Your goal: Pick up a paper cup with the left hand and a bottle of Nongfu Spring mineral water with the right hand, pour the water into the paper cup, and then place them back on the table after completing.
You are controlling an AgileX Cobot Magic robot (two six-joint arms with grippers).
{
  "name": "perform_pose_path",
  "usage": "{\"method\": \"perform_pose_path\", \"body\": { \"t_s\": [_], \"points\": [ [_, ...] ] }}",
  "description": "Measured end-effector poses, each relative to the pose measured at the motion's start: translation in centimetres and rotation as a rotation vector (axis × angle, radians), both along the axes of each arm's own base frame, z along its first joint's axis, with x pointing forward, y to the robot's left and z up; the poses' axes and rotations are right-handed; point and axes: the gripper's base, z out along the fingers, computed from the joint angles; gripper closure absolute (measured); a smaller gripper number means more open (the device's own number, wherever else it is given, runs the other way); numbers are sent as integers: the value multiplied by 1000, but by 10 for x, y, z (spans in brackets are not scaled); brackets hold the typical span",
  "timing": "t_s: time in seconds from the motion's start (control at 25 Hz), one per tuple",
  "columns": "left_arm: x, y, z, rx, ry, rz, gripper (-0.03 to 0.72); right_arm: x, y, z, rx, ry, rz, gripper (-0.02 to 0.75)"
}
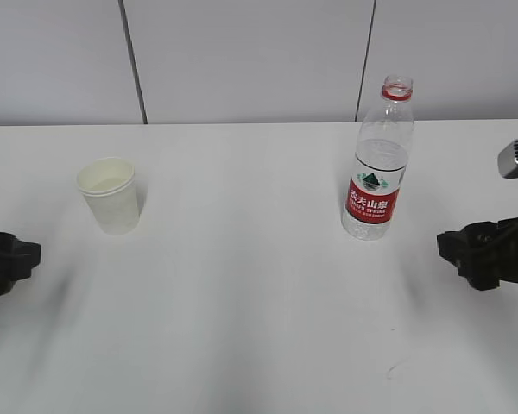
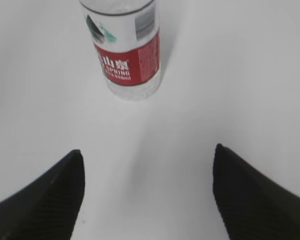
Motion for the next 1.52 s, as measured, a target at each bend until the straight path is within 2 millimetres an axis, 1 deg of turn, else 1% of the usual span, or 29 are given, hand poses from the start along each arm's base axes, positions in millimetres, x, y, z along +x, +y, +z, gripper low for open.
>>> {"method": "perform_pose_path", "body": {
  "t_s": [0.24,0.52,0.64,0.72,0.88,1.0,1.12,1.32,1.52],
  "points": [
    [-23,11,20,1,120,132,246,-7,-2,17,9,194,-55,150],
    [-32,21,59,98,404,240,284,-11,1,44,27,454,-85,150],
    [-36,20,71,114,528,230,291,-11,1,60,18,522,-81,150],
    [-40,16,76,105,599,183,292,-12,2,69,14,562,-79,149],
    [-50,9,82,74,729,82,294,-14,3,86,10,622,-74,150],
    [-57,6,85,63,811,51,294,-18,2,95,-1,679,-70,150],
    [-59,6,88,63,822,43,298,-22,1,100,-21,728,-69,150],
    [-65,4,94,30,788,21,301,-22,-3,100,-65,730,-78,150],
    [-73,4,103,20,734,17,301,-22,-3,100,-69,734,-79,150]
  ]
}}
